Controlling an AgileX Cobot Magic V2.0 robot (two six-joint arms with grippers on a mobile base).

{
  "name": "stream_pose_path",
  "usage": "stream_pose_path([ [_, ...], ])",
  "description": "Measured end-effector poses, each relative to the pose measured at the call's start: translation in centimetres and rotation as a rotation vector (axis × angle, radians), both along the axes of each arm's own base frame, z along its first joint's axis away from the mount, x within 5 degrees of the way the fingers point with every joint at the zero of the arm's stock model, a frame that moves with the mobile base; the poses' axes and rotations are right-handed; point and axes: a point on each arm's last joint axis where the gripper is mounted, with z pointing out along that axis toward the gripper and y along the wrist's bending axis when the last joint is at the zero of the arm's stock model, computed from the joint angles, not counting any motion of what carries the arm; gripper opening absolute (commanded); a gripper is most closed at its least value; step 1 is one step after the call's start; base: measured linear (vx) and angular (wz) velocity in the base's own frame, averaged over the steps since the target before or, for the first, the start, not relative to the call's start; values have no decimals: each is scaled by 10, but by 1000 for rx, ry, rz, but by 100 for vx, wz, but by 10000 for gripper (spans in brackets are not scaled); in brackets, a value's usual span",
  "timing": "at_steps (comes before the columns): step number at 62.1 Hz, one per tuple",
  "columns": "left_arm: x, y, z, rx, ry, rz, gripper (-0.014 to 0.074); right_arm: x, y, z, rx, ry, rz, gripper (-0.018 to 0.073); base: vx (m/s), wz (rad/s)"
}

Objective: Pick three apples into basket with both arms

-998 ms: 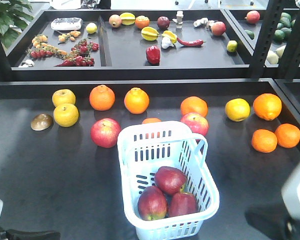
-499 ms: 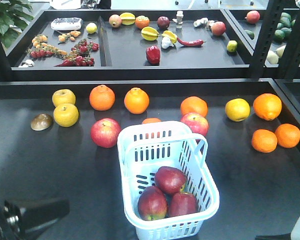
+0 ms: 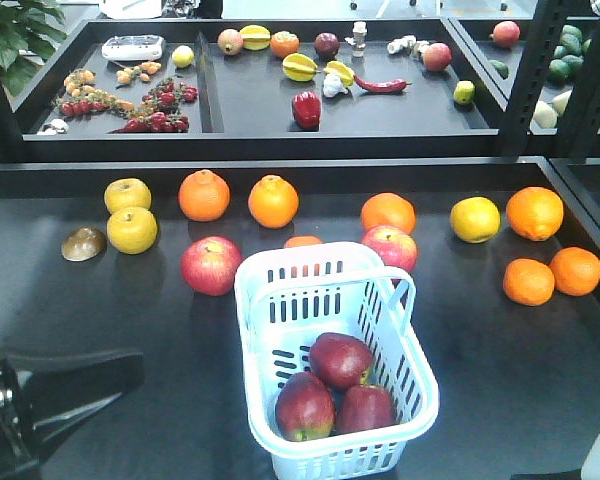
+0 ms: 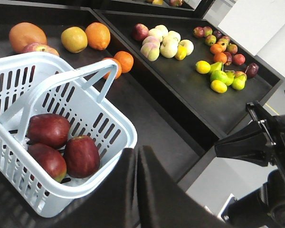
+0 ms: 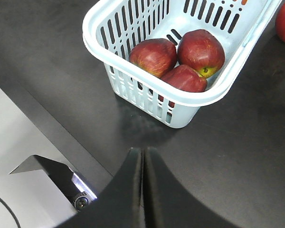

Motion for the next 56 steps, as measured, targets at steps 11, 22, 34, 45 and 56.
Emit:
stream_pose_path([
  [11, 8, 4, 10, -183, 49, 139, -6, 0, 0, 0, 0, 1, 0, -9, 0, 0],
  [22, 18, 13, 18, -367, 95, 307, -6, 0, 0, 0, 0, 1, 0, -9, 0, 0],
  [34, 20, 11, 7, -260, 37, 279, -6, 0, 0, 0, 0, 1, 1, -9, 0, 0],
  [45, 16, 13, -33, -146, 44, 270, -6, 0, 0, 0, 0, 1, 1, -9, 0, 0],
  [56, 14, 23, -69, 37, -1, 319, -6, 0, 0, 0, 0, 1, 1, -9, 0, 0],
])
